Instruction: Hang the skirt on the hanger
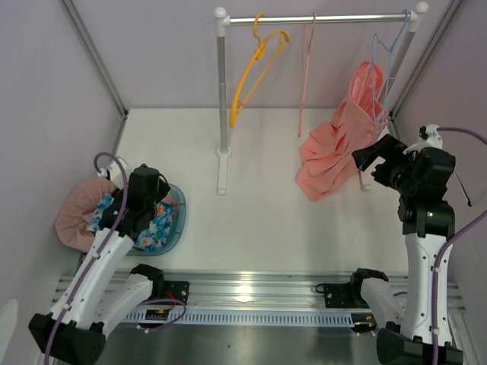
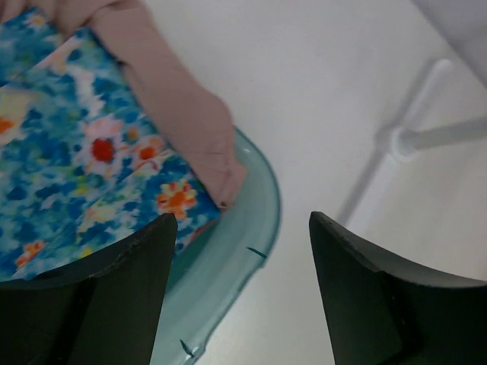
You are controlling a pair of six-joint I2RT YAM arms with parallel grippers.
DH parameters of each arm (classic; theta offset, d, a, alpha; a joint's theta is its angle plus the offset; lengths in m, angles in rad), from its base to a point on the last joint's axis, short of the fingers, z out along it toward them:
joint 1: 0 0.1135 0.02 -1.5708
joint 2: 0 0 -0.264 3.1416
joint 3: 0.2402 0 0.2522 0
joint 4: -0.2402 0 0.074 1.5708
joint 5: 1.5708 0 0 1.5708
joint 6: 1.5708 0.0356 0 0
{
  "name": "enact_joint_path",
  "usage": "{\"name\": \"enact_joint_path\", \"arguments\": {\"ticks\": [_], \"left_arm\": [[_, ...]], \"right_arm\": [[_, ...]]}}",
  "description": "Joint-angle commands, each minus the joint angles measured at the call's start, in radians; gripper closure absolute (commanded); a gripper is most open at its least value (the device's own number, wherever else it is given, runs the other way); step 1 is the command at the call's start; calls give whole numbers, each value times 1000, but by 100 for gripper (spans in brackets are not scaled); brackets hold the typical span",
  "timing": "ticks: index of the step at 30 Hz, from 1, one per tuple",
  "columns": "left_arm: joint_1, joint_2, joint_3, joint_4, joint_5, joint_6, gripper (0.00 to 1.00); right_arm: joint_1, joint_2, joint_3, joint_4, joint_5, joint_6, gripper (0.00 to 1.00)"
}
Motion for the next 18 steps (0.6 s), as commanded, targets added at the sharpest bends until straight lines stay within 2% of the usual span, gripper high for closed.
{"name": "enact_joint_path", "arguments": {"ticks": [1, 4, 8, 14, 16, 18], "left_arm": [[118, 96, -85, 5, 89, -102, 24], [141, 177, -128, 33, 109, -169, 25], [142, 265, -160, 37, 69, -243, 24], [148, 418, -212, 82, 70, -285, 25], [148, 441, -228, 114, 84, -289, 29], [148, 466, -242, 123, 89, -291, 38]], "right_arm": [[21, -56, -70, 6, -84, -13, 4], [38, -90, -105, 0, -89, -17, 4], [73, -105, -128, -2, -88, -18, 4], [98, -110, -157, 6, -83, -21, 5], [99, -106, -162, 4, -83, -23, 5], [99, -106, -163, 4, -84, -24, 5]]}}
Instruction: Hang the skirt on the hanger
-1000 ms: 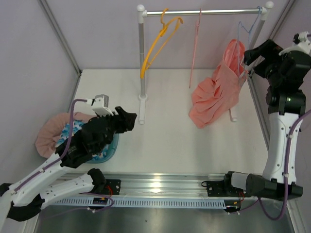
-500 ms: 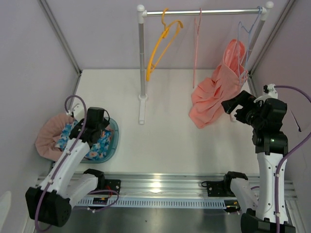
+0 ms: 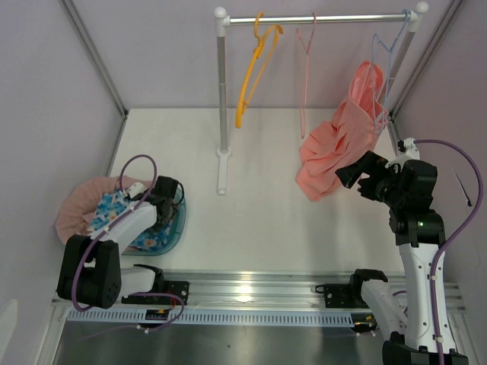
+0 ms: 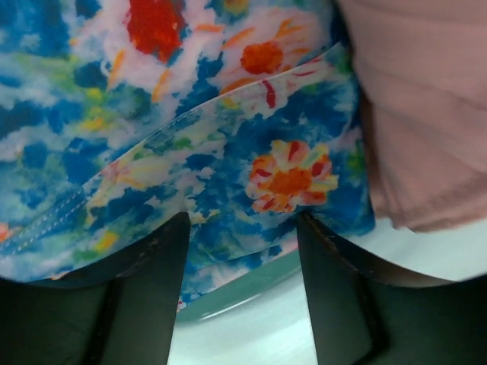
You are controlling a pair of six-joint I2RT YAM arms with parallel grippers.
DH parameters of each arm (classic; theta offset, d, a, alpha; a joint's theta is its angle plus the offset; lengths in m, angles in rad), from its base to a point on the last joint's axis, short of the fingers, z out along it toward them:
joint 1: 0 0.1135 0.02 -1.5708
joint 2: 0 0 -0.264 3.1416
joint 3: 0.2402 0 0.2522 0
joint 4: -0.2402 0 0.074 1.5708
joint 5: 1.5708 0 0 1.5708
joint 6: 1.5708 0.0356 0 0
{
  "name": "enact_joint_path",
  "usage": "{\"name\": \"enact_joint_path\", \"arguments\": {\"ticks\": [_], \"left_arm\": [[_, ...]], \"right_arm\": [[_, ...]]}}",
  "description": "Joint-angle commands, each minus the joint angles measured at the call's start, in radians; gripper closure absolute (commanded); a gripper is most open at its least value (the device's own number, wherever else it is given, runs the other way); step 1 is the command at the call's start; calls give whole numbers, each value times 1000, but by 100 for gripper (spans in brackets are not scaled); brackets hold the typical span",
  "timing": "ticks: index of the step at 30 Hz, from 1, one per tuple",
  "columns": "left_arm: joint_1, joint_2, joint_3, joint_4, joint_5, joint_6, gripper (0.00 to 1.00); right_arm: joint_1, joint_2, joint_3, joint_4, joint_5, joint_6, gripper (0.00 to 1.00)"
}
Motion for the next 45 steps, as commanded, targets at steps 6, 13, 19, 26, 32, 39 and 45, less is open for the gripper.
{"name": "enact_joint_path", "arguments": {"ticks": [6, 13, 19, 26, 32, 39, 45], "left_arm": [[10, -33, -9, 49, 10, 0, 99], [8, -209, 91, -33, -4, 124, 100], [7, -375, 243, -76, 19, 260, 100], [-68, -443, 470, -45, 82, 389, 100], [-458, -374, 718, -37, -106, 475, 100], [-751, -293, 666, 40, -173, 364, 100], [-844, -195, 225, 301, 52, 185, 100]], "right_arm": [[9, -10, -11, 29, -14, -14, 5], [17, -1, 2, 43, -23, -9, 5], [31, 15, 25, 49, -23, -2, 6], [51, 39, 62, 48, -4, 1, 7], [60, 61, 98, 38, 17, -6, 7], [62, 59, 101, 25, 39, -8, 7], [109, 36, 35, 25, 62, -8, 7]]}}
